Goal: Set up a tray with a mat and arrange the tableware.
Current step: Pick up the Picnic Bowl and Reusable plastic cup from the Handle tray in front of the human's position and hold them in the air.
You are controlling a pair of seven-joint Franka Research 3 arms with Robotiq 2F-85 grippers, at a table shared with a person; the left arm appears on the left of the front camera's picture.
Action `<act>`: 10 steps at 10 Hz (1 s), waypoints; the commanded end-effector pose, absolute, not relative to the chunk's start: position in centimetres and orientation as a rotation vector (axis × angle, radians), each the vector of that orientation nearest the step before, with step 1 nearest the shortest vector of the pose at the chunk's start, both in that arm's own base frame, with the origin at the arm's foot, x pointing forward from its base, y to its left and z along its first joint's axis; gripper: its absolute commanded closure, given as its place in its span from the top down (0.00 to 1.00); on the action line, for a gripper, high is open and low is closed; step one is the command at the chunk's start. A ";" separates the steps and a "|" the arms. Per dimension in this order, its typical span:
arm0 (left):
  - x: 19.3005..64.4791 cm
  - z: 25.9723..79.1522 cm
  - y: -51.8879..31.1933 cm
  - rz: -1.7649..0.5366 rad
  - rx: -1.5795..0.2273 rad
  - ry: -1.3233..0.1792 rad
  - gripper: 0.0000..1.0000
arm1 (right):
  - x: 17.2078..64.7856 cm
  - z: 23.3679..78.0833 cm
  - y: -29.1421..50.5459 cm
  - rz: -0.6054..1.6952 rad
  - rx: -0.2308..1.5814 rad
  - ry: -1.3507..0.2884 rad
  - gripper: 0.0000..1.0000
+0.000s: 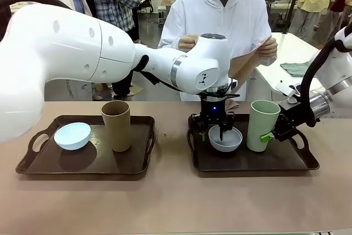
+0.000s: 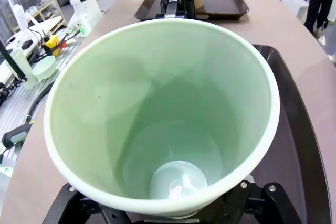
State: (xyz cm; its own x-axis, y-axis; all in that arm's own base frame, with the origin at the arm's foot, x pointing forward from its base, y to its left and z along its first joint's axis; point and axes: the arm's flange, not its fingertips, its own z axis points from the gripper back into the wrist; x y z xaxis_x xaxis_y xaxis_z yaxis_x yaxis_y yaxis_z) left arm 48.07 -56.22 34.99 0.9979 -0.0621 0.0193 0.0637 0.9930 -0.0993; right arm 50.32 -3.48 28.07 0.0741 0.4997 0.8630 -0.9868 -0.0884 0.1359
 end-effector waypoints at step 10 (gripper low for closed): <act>45.7 48.4 -53.8 -0.097 -0.165 -0.030 0.03 | 46.5 41.5 -3.5 1.362 0.808 -0.712 0.00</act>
State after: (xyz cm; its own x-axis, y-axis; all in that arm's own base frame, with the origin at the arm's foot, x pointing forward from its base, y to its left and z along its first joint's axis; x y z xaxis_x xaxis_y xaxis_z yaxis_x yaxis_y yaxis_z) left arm 46.06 -54.97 45.97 0.9957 -0.0785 0.0484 0.0845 0.9868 -0.1382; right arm 48.63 -3.82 39.39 0.0760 0.5301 0.8445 -0.9966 0.0124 0.0819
